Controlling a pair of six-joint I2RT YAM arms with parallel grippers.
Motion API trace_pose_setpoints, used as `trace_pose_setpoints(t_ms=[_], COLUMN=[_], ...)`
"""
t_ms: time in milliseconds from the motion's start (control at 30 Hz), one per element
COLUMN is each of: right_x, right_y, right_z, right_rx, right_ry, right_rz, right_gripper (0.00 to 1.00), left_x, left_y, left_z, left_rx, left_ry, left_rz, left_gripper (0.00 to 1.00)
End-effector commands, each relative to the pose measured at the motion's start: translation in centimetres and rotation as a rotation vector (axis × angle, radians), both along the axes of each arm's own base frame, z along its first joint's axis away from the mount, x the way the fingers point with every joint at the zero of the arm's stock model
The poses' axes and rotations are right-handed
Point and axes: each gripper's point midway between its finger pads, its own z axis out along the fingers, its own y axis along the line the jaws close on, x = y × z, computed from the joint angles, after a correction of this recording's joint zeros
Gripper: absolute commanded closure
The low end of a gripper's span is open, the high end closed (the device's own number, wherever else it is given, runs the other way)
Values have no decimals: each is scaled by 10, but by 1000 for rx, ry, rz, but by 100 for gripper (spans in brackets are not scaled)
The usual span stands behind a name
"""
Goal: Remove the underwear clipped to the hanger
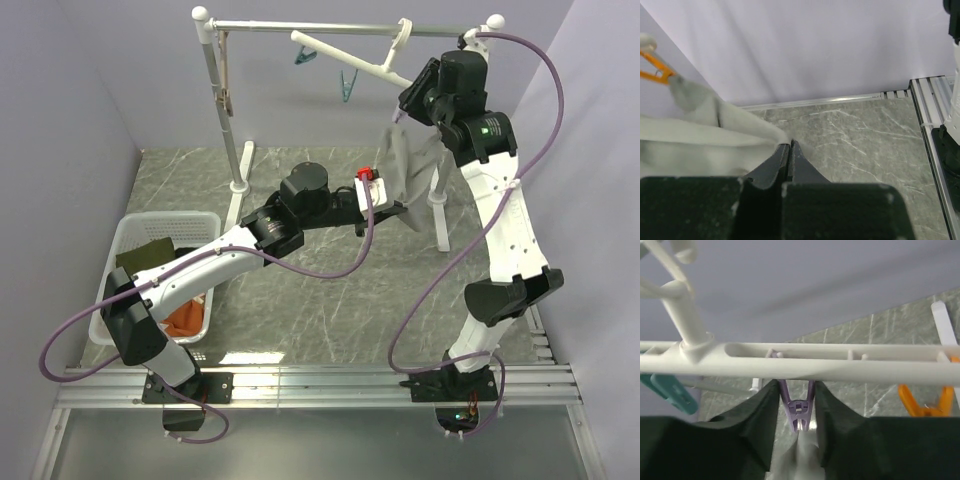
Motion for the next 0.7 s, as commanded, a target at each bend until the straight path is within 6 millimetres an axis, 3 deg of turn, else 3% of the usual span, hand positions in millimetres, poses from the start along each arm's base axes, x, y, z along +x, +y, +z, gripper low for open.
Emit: trace_pose_setpoints(t_ms=[0, 167, 233, 300, 333, 433, 667], right_x=[3, 2, 1, -1, -3, -10, -42], right_y=[4, 1, 1, 0, 0, -4, -12], right_z=[14, 15, 14, 17, 16, 14, 27], right_rx=[46, 50, 51, 50, 45, 19, -56], right_ry=[-32, -34, -30, -34, -29, -21, -52], right_rz=[11, 13, 16, 25, 29, 32, 96], right_gripper=[65, 87, 88, 67, 46, 25, 19], left_x=[-7, -5, -3, -1, -1, 3, 6], left_y=[-2, 0, 2, 4, 4, 5, 5], left_z=[20, 20, 20, 20, 19, 18, 16], left_rx=[-35, -31, -29, -27, -25, -20, -9], left_ry=[-44, -54, -57, -59, -58, -61, -60], left_rz=[-18, -1, 9, 26, 29, 49, 63], left_gripper=[100, 100, 100, 100, 100, 100, 100])
